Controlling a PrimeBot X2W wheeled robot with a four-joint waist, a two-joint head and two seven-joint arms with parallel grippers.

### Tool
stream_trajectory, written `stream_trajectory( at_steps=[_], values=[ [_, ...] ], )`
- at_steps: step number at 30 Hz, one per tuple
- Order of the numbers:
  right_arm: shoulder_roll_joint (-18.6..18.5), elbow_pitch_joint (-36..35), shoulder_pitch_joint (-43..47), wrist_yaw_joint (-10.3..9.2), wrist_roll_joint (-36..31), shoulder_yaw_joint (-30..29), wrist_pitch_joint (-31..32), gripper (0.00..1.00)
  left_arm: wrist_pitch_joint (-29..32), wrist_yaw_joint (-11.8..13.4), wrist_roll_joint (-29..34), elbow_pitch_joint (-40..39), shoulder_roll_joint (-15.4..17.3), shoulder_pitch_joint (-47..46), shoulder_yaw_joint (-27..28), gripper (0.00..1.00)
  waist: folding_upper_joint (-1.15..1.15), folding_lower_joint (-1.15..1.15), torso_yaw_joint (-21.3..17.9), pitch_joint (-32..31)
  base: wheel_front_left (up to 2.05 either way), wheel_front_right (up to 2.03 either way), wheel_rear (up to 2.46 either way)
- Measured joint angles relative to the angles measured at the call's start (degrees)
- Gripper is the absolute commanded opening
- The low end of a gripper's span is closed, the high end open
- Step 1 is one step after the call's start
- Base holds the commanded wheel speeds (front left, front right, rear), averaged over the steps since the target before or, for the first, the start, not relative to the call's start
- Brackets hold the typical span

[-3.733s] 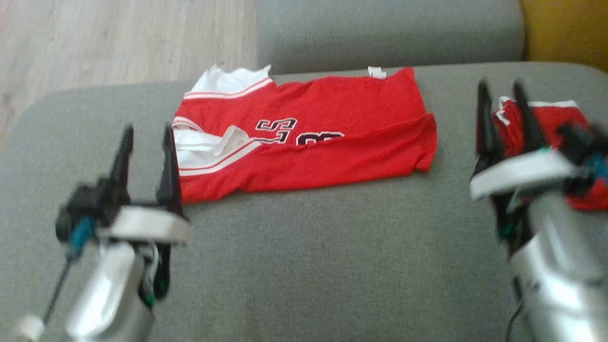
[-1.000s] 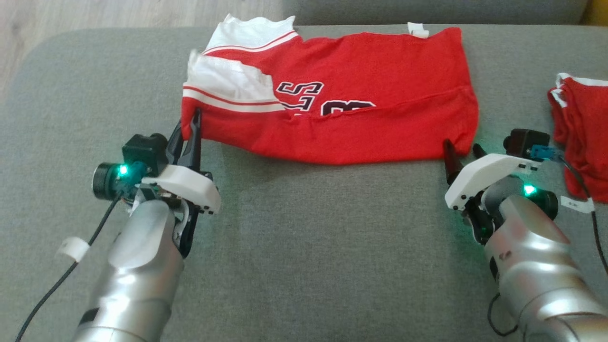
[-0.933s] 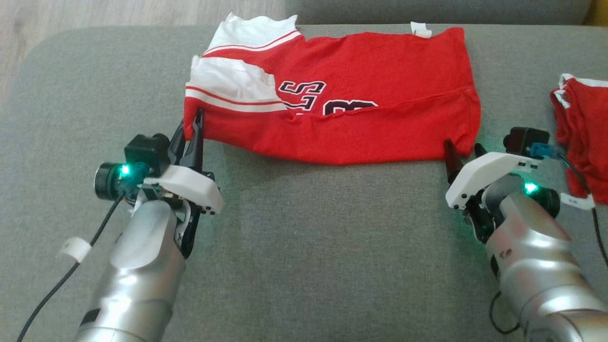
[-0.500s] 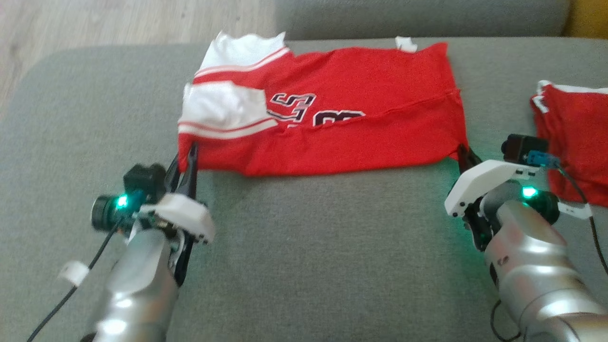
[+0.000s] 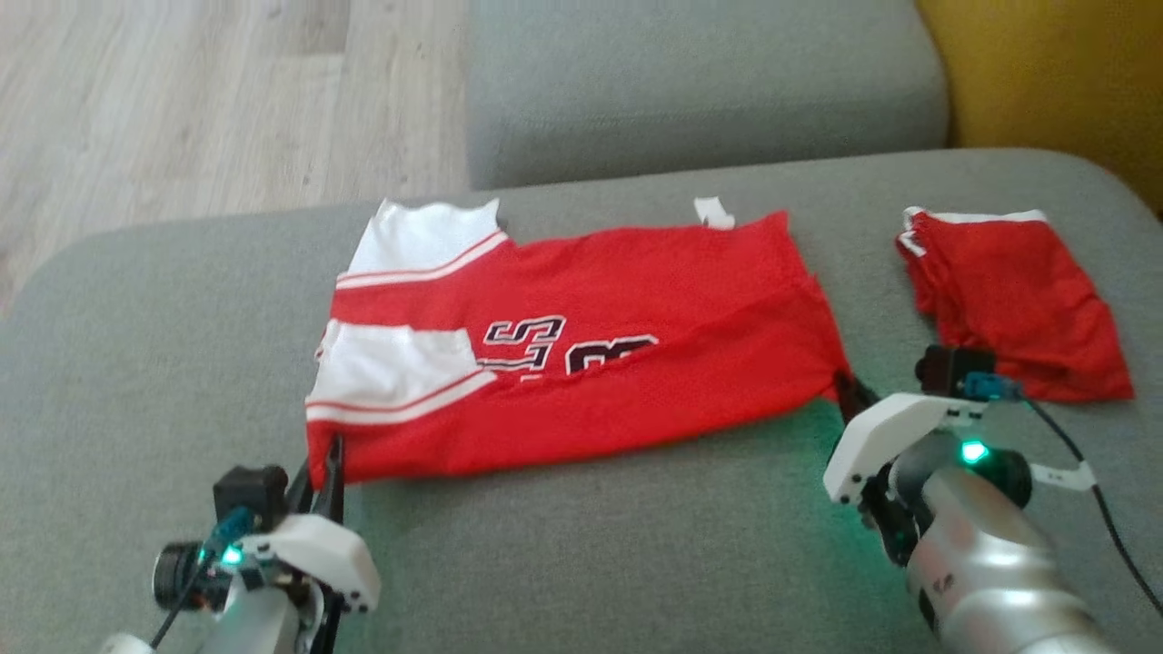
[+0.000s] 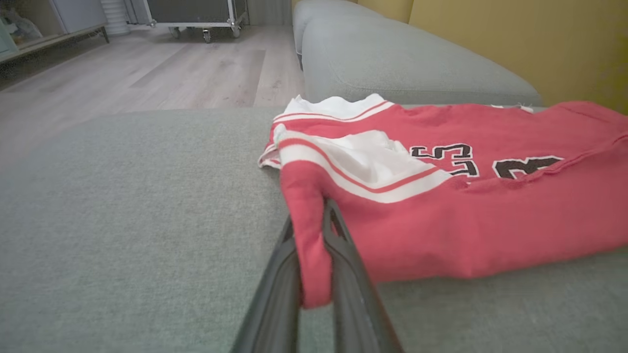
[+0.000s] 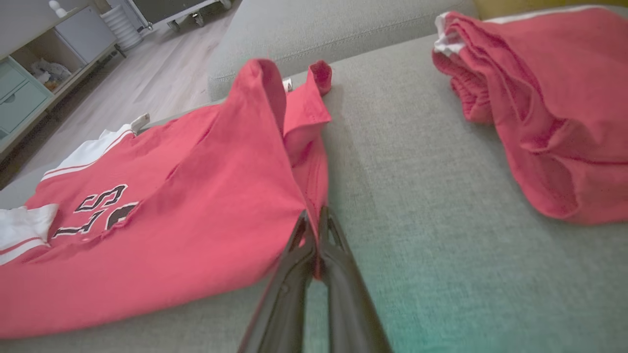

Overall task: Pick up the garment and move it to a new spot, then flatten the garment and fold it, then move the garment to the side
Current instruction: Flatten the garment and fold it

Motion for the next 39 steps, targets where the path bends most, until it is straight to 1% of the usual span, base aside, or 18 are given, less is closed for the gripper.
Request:
stream_trajectory(
  at_steps=[4, 9, 20, 26, 30, 32, 35, 39],
  values=[
    [0.01, -1.87, 2.71, 0.0, 2.29, 2.23, 3.3, 0.0, 1.83, -0.1, -0.4, -0.75, 0.51, 2.78, -0.18, 0.0, 0.0, 0.01, -1.04, -1.86, 0.0, 0.0, 0.0],
    [-0.36, -5.01, 6.75, 0.0, 5.15, 3.5, 7.01, 0.0, 4.04, -0.51, -1.56, -3.2, 1.58, 6.71, -0.34, 0.0, 0.0, 0.01, -1.37, -3.52, 0.0, 0.0, 0.0],
    [-4.1, -15.4, 14.15, 0.0, 9.89, 6.33, 16.37, 0.0, 12.2, -0.57, -2.55, -10.53, 3.71, 13.36, -1.7, 0.0, 0.0, 0.01, -1.53, -5.59, 0.0, 0.0, 0.0],
    [-5.21, -19.94, 17.46, 0.0, 10.37, 6.1, 19.39, 0.0, 15.67, -0.43, -3.15, -13.82, 4.14, 15.48, -2.38, 0.0, 0.0, 0.01, -1.75, -5.79, 0.0, 0.0, 0.0],
    [-5.58, -22.97, 18.69, 0.0, 10.36, 5.28, 20.42, 0.0, 15.74, 0.58, -3.43, -16.26, 4.48, 16.33, -2.42, 0.0, 0.0, 0.02, -1.72, -5.43, 0.0, 0.0, 0.0],
    [-5.55, -25.09, 19.52, 0.0, 10.37, 4.09, 20.05, 0.0, 14.4, 1.04, -3.53, -17.45, 4.65, 16.54, -2.19, 0.0, 0.0, 0.02, -1.67, -5.17, 0.0, 0.0, 0.0],
    [-5.58, -26.43, 19.91, 0.0, 10.35, 2.89, 19.85, 0.0, 13.68, 1.55, -3.56, -18.47, 5.06, 16.48, -1.97, 0.0, 0.0, 0.02, -1.59, -4.85, 0.0, 0.0, 0.0],
    [-5.6, -28.66, 20.4, 0.0, 8.69, 0.88, 20.52, 0.0, 13.88, 1.63, -3.55, -19.41, 6.11, 16.26, -1.9, 0.0, 0.0, 0.02, -1.51, -4.46, 0.0, 0.0, 0.0]
  ],
)
